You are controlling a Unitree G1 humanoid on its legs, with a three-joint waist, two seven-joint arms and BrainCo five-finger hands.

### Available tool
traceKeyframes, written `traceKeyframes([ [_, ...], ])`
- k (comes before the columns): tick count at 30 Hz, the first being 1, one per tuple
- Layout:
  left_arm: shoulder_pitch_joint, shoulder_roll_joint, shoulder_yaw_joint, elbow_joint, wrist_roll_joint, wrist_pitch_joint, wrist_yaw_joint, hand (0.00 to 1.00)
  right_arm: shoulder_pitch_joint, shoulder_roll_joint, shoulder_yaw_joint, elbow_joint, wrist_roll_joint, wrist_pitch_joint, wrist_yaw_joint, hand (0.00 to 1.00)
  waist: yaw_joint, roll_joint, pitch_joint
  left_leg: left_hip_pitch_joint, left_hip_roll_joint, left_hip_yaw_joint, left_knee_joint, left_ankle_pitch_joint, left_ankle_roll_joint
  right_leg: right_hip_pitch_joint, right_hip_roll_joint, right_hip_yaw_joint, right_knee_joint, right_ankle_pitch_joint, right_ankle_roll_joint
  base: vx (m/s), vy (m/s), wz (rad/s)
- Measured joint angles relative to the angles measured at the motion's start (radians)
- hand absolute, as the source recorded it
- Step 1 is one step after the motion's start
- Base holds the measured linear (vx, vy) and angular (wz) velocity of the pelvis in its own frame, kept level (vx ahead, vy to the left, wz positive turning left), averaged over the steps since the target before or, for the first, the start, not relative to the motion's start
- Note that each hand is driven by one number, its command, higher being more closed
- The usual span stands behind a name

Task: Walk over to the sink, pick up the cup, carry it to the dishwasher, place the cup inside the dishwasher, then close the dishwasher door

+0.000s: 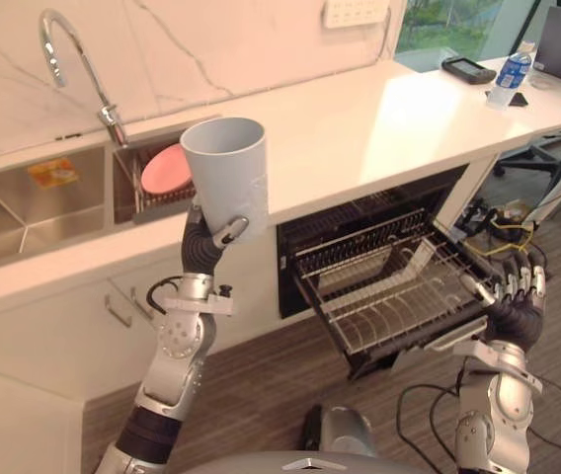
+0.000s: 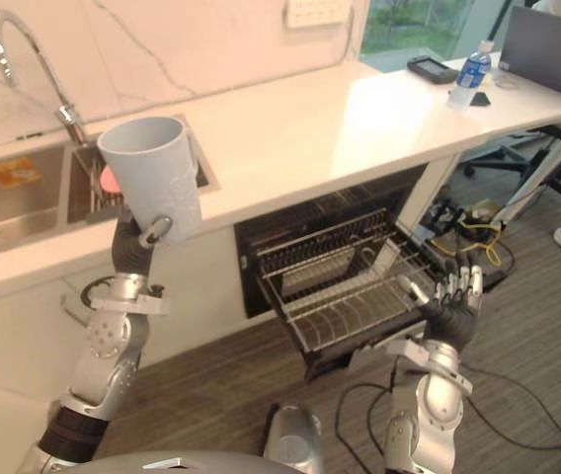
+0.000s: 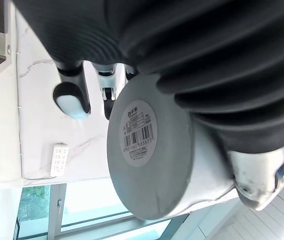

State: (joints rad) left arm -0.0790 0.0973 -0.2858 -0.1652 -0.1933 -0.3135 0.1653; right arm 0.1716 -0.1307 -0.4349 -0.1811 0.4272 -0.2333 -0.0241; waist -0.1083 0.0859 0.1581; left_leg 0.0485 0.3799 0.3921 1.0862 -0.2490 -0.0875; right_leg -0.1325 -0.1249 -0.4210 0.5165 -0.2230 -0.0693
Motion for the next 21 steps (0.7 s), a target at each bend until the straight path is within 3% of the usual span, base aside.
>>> traceKeyframes([
  [3, 0.031, 0.000, 0.030, -0.002, 0.000, -0.009, 0.003, 1.00, -0.017, -0.013, 0.020, 0.001, 0.018, 0.001, 0.028, 0.00, 0.028, -0.004, 0.004, -0.101, -0.090, 0.002, -0.074, -0.045, 0.020, 0.125, 0.002, 0.052, -0.086, -0.005, 0.011, 0.34, 0.057, -0.50],
  [5, 0.087, -0.001, 0.049, -0.025, 0.004, -0.021, 0.016, 1.00, -0.041, -0.031, 0.110, 0.002, 0.019, 0.006, 0.038, 0.00, 0.061, -0.004, 0.003, -0.120, -0.174, -0.039, -0.361, -0.055, 0.021, 0.150, -0.018, 0.132, -0.083, -0.011, 0.050, 0.25, 0.093, -1.25],
  [6, 0.107, -0.004, 0.048, -0.031, 0.014, -0.022, 0.030, 1.00, -0.040, -0.046, 0.159, 0.001, 0.018, 0.020, 0.038, 0.00, 0.068, 0.007, -0.002, -0.123, -0.205, -0.081, -0.547, 0.018, 0.011, 0.149, -0.018, 0.167, -0.070, -0.020, 0.078, 0.34, 0.153, -1.05],
  [7, 0.114, -0.007, 0.047, -0.033, 0.021, -0.021, 0.036, 1.00, -0.037, -0.053, 0.181, 0.001, 0.018, 0.029, 0.038, 0.00, 0.065, 0.022, -0.013, -0.137, -0.207, -0.104, -0.621, 0.108, 0.009, 0.145, -0.010, 0.178, -0.065, -0.028, 0.092, 0.35, 0.216, -0.65],
  [8, 0.114, -0.011, 0.050, -0.039, 0.022, -0.019, 0.048, 1.00, -0.035, -0.051, 0.204, 0.005, 0.018, 0.057, 0.038, 0.00, 0.050, 0.042, -0.021, -0.154, -0.213, -0.116, -0.686, 0.185, 0.043, 0.142, -0.004, 0.193, -0.047, -0.048, 0.122, 0.28, 0.206, -0.18],
  [10, 0.106, -0.005, 0.059, -0.041, 0.022, -0.016, 0.050, 1.00, -0.022, -0.027, 0.204, 0.004, 0.019, 0.067, 0.038, 0.00, 0.036, 0.010, -0.026, -0.120, -0.277, -0.111, -0.770, 0.201, 0.066, 0.150, -0.058, 0.190, -0.062, -0.052, 0.148, 0.23, 0.181, 0.17],
  [13, 0.104, 0.004, 0.089, -0.044, 0.022, -0.016, 0.050, 1.00, -0.017, -0.021, 0.206, 0.003, 0.021, 0.073, 0.043, 0.00, 0.037, -0.027, -0.019, -0.068, -0.351, -0.109, -0.961, 0.294, 0.090, 0.158, -0.095, 0.177, -0.130, -0.025, 0.174, 0.13, 0.122, 0.31],
  [15, 0.105, 0.005, 0.112, -0.045, 0.021, -0.015, 0.055, 1.00, -0.018, -0.009, 0.210, 0.003, 0.020, 0.077, 0.064, 0.00, 0.046, -0.028, -0.018, -0.030, -0.374, -0.120, -1.085, 0.353, 0.096, 0.175, -0.096, 0.154, -0.191, 0.003, 0.183, 0.08, 0.065, 0.25],
  [21, 0.112, 0.003, 0.127, -0.074, 0.021, -0.015, 0.047, 1.00, -0.017, 0.006, 0.242, 0.004, 0.041, 0.077, 0.084, 0.00, 0.045, -0.026, -0.020, -0.003, -0.377, -0.120, -1.164, 0.383, 0.097, 0.205, -0.079, 0.132, -0.274, 0.041, 0.188, 0.03, 0.013, 0.00],
])
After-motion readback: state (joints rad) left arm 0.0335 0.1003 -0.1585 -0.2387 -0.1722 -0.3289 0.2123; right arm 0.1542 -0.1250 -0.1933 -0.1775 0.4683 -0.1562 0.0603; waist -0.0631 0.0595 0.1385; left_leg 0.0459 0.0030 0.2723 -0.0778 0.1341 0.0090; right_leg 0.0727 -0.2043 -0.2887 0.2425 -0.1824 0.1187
